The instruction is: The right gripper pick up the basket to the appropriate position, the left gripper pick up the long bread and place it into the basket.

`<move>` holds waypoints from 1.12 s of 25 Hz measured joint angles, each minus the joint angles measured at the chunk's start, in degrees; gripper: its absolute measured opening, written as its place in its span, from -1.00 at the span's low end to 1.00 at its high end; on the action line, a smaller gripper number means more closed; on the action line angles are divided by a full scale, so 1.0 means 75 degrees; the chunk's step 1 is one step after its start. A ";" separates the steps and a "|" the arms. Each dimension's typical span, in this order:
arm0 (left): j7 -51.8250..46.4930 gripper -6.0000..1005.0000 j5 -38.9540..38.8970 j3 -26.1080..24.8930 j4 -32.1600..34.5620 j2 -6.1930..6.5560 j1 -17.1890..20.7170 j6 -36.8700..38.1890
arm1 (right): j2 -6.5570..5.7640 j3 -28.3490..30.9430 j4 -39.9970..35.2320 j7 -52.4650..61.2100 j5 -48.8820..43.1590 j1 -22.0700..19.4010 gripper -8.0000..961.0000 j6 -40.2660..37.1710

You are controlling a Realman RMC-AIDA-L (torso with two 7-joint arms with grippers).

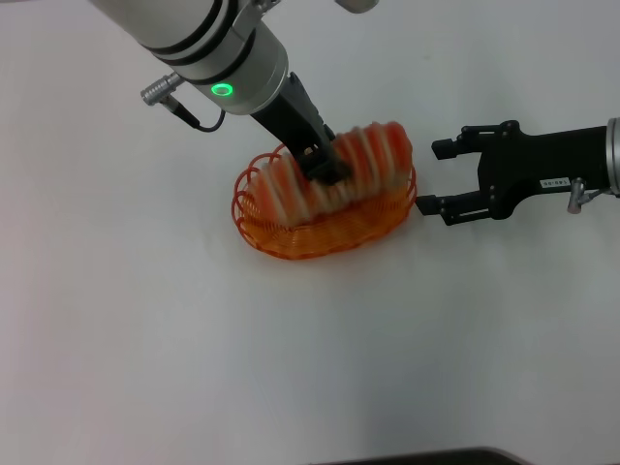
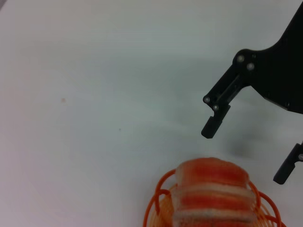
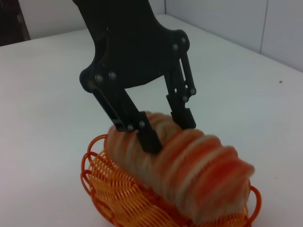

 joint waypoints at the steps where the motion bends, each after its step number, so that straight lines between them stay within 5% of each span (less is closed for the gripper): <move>1: 0.0003 -0.30 -0.0007 0.0015 0.0079 0.0001 0.0057 -0.0033 | 0.0000 -0.0002 0.0000 0.0003 0.0000 0.0000 0.79 0.0008; 9: 0.0228 0.33 -0.0479 -0.0546 0.0641 0.0029 0.0476 -0.0038 | 0.0000 -0.0011 0.0000 0.0029 0.0002 0.0012 0.79 0.0059; 17: 0.1938 0.65 -0.2610 -0.3771 0.1508 0.0105 0.1937 0.0796 | 0.0000 0.0015 -0.0003 0.0031 0.0031 0.0012 0.79 0.0111; 20: 0.2727 0.76 -0.2842 -0.4956 0.1083 0.0165 0.2391 0.1203 | 0.0000 0.0049 -0.0003 0.0019 0.0036 0.0012 0.79 0.0115; 22: 0.3742 0.80 -0.3087 -0.5870 0.0257 0.0373 0.2857 0.1643 | 0.0000 0.0055 -0.0003 -0.0008 0.0041 0.0012 0.79 0.0155; 28: 0.6086 0.89 -0.3729 -0.6679 -0.1795 0.0825 0.3928 0.2318 | 0.0000 0.0053 0.0004 -0.0056 0.0053 -0.0003 0.79 0.0208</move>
